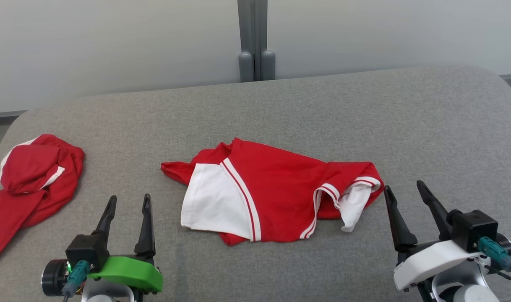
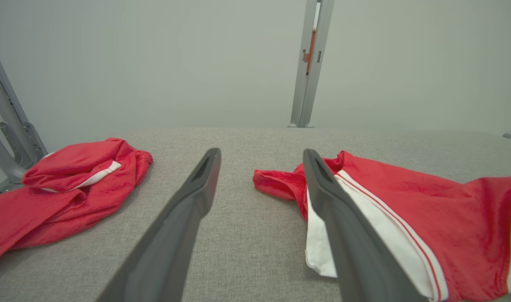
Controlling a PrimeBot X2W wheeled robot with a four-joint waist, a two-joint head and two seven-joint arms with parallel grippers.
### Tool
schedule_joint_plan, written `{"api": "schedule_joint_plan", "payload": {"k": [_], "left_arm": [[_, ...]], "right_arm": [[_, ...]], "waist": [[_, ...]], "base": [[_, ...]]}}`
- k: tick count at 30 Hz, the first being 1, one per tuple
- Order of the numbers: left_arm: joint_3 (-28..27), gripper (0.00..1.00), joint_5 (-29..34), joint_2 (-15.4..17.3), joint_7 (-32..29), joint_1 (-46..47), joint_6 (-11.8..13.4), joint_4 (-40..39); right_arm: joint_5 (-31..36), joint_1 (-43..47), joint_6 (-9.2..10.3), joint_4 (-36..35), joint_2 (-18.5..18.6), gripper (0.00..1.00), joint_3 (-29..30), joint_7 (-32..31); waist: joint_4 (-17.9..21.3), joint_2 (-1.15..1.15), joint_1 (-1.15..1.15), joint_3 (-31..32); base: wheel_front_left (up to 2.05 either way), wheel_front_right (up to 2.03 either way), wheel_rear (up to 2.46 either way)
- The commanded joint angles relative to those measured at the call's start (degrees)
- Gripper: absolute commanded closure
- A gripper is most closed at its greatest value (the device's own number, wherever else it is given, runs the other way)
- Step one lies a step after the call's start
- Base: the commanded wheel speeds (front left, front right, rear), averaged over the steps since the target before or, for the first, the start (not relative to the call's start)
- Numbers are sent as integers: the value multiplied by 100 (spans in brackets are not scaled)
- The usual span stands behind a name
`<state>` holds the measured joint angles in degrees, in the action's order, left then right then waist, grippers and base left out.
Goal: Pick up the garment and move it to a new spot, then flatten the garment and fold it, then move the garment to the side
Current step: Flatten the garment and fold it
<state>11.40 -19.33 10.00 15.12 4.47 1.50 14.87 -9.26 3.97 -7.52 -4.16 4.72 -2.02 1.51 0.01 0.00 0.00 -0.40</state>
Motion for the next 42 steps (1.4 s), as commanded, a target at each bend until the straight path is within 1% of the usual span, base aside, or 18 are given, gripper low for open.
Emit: {"api": "schedule_joint_plan", "payload": {"k": [1,7,13,18,20,26,27,28,29,30,33,38,42], "left_arm": [[-24,0,65,-15,4,37,-25,-33],[-9,0,189,-91,4,370,-47,-228],[-5,0,397,-247,4,748,-61,-441],[-80,0,469,-392,4,952,-88,-541],[-106,0,486,-454,4,1005,-96,-534],[-169,0,559,-571,3,1134,-193,-509],[-183,0,573,-583,4,1144,-201,-505],[-204,0,601,-595,3,1156,-199,-503],[-218,0,612,-609,3,1164,-205,-504],[-238,0,637,-621,4,1166,-217,-504],[-298,0,678,-639,4,1127,-226,-505],[-394,0,763,-657,4,1017,-202,-469],[-462,0,812,-665,4,1003,-221,-446]], "right_arm": [[57,-94,6,5,20,0,-65,-31],[-8,-359,6,139,385,0,-673,-230],[-149,-801,6,481,849,0,-1727,-479],[-302,-1266,7,977,1127,0,-2678,-673],[-371,-1475,6,1201,1172,0,-2985,-680],[-380,-2058,7,2009,1273,0,-3607,-860],[-404,-2115,7,2116,1274,35,-3680,-901],[-408,-2167,7,2218,1291,61,-3746,-938],[-423,-2203,7,2277,1309,85,-3782,-921],[-442,-2236,7,2326,1332,100,-3812,-905],[-500,-2305,7,2252,1332,100,-3786,-669],[-684,-2361,7,1699,1346,100,-3650,-151],[-888,-2384,7,1171,1340,100,-3394,135]], "waist": [[-19,0,0,-50],[-195,0,0,-508],[-480,0,0,-1060],[-709,0,0,-1365],[-786,0,0,-1443],[-960,0,0,-1574],[-971,0,0,-1580],[-982,0,0,-1589],[-990,0,0,-1594],[-994,0,0,-1592],[-969,0,0,-1571],[-829,0,0,-1491],[-698,0,0,-1443]], "base": [[0,0,0],[0,0,0],[0,0,0],[0,0,0],[0,0,0],[0,0,0],[0,0,0],[0,0,0],[0,0,0],[0,0,0],[0,0,0],[0,0,0],[0,0,0]]}}
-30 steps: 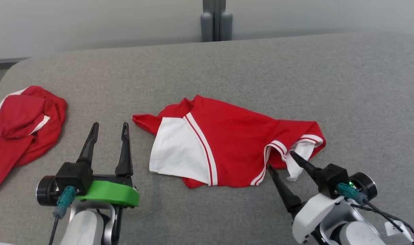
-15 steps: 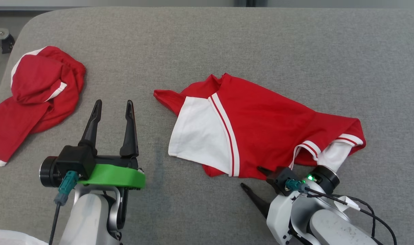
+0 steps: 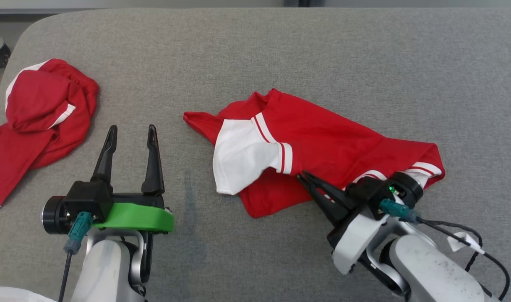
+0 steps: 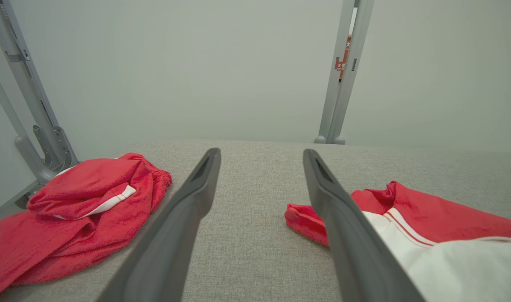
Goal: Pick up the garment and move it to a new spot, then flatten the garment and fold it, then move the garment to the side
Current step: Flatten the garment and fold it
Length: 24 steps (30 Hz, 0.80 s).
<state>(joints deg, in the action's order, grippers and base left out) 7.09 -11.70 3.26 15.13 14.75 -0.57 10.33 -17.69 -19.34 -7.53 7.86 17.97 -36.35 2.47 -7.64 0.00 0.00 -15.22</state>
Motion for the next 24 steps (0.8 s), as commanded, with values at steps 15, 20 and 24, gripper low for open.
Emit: {"api": "schedule_joint_plan", "payload": {"k": [15,20,24], "left_arm": [[-36,0,210,-14,3,192,-79,-58],[-6,0,229,-19,3,276,-86,-62],[19,0,244,-24,2,315,-80,-52]], "right_arm": [[-251,-555,8,332,-466,100,3278,397],[-349,-704,8,1090,-584,100,4295,503],[-513,-725,8,1740,-601,100,4799,632]], "waist": [[228,0,0,-341],[185,0,0,-503],[177,0,0,-576]], "base": [[0,0,0],[0,0,0],[0,0,0]]}}
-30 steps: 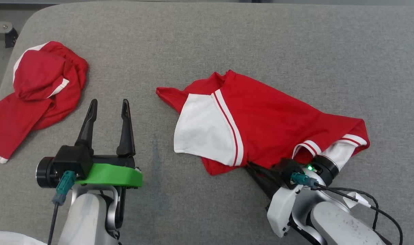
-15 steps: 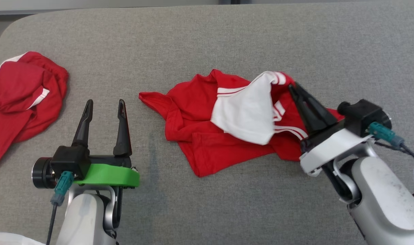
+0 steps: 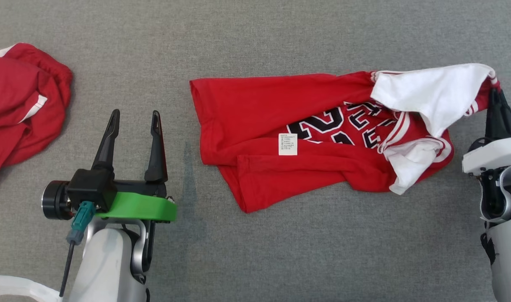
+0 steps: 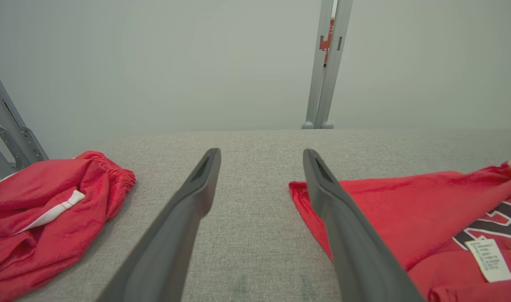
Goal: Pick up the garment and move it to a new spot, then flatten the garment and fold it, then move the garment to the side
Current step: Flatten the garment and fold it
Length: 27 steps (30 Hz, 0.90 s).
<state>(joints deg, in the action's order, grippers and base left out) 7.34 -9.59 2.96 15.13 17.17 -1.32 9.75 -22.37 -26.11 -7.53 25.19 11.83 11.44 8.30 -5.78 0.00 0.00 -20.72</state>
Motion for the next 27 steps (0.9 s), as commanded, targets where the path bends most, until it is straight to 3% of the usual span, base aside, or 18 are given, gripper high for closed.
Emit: {"api": "schedule_joint_plan", "payload": {"k": [1,3,4,8,13,17,27], "left_arm": [[-8,0,43,5,2,89,2,12],[-6,0,60,4,3,106,10,28],[-4,0,66,3,3,110,10,38],[-35,0,81,5,2,71,1,88],[-105,0,97,11,3,-99,-8,131],[-193,0,103,61,2,-253,-27,178],[-305,0,74,127,3,-697,-29,262]], "right_arm": [[-81,-57,8,186,34,100,119,92],[-179,-87,8,452,64,13,235,219],[-153,-87,8,545,119,0,273,291],[-60,8,6,595,241,0,270,593],[346,366,7,-231,444,0,177,689],[843,999,7,-1326,353,0,-43,688],[1148,2166,8,-2378,-96,0,-608,370]], "waist": [[0,0,0,-34],[24,0,0,-34],[34,0,0,-28],[105,0,0,75],[225,0,0,292],[334,0,0,548],[458,0,0,1082]], "base": [[0,0,0],[0,0,0],[0,0,0],[0,0,0],[0,0,0],[0,0,0],[0,0,0]]}}
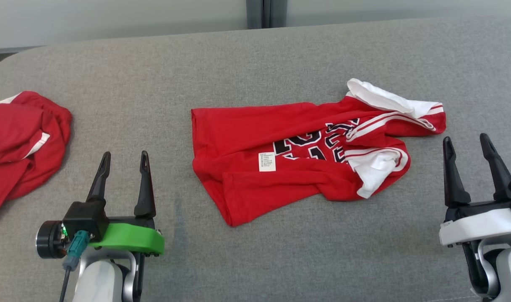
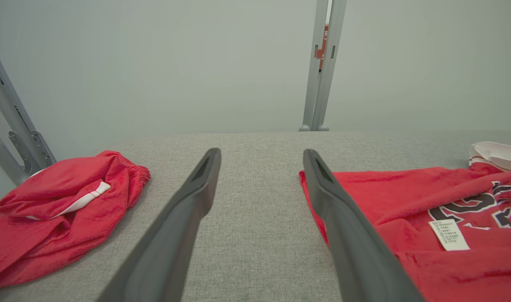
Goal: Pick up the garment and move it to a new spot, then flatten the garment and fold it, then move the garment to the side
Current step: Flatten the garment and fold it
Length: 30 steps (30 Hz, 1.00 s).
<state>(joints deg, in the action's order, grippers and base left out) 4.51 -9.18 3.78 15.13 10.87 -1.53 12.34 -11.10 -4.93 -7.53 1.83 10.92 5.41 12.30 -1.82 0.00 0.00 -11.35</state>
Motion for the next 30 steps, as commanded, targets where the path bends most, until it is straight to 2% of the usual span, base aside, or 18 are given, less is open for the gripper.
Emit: {"api": "schedule_joint_plan", "payload": {"k": [1,7,16,22,30], "left_arm": [[-29,0,22,46,2,-107,-3,0],[-28,0,3,47,2,-233,40,-28],[29,0,9,60,2,-131,35,-17],[104,0,21,38,3,46,28,-66],[252,0,-19,-19,2,308,51,-83]], "right_arm": [[12,117,8,-109,-37,0,-17,-79],[91,361,8,-489,-153,0,-46,-318],[55,342,8,-603,-100,0,-130,-439],[-25,174,8,-464,71,0,-826,-860],[17,-326,8,335,320,0,-1617,-1405]], "waist": [[66,0,0,172],[68,0,0,198],[24,0,0,157],[-77,0,0,-45],[-212,0,0,-476]], "base": [[0,0,0],[0,0,0],[0,0,0],[0,0,0],[0,0,0]]}}
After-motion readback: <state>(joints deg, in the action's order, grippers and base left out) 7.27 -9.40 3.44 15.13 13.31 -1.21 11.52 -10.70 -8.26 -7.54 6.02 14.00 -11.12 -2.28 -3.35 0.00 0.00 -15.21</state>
